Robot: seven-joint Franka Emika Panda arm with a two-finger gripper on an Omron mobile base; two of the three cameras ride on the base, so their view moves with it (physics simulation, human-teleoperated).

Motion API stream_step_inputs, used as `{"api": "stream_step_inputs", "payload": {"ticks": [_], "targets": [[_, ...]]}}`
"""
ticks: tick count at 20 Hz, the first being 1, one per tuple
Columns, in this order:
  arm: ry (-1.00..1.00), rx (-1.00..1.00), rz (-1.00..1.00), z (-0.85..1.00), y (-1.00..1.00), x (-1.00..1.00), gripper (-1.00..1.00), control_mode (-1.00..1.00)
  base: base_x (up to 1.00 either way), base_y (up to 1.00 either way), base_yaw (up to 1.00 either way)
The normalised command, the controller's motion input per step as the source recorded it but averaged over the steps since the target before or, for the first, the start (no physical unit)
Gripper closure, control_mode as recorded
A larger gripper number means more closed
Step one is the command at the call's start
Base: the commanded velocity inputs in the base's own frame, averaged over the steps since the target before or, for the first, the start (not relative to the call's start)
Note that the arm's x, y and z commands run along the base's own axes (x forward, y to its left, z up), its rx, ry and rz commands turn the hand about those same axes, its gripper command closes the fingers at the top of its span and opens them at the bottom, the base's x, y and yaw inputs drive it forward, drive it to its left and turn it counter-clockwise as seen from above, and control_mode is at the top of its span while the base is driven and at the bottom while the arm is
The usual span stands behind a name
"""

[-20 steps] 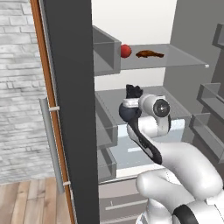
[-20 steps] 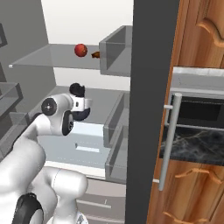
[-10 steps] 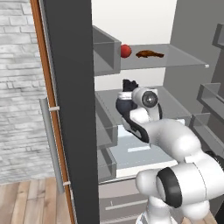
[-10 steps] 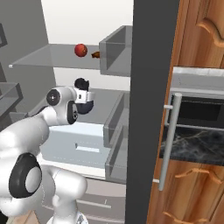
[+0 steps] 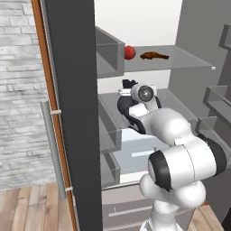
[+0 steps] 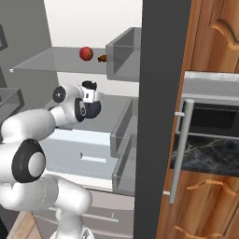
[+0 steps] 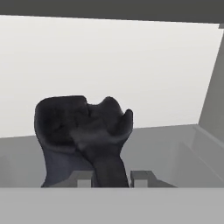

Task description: Move the onion and chicken drumstick from the second highest shelf to the top shelf to make space. Then, place the pitcher from the counter on the cleared second highest shelf.

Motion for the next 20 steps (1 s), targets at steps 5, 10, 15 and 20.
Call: {"api": "stream_step_inputs", "payload": {"ticks": [5,10,15,20], "targets": [[0.0,-0.02,-0.02,-0.37,0.0,0.14,-1.0,-1.0,0.0,0.0,0.0],[-0.01,-0.03,-0.01,-0.35,0.0,-0.03,-1.0,-1.0,0.0,0.0,0.0],[0.0,-0.02,0.0,-0.04,0.0,-0.34,-1.0,-1.0,0.0,0.0,0.0],[0.0,0.0,0.0,0.15,0.0,-0.48,-1.0,-1.0,0.0,0.0,0.0]]}}
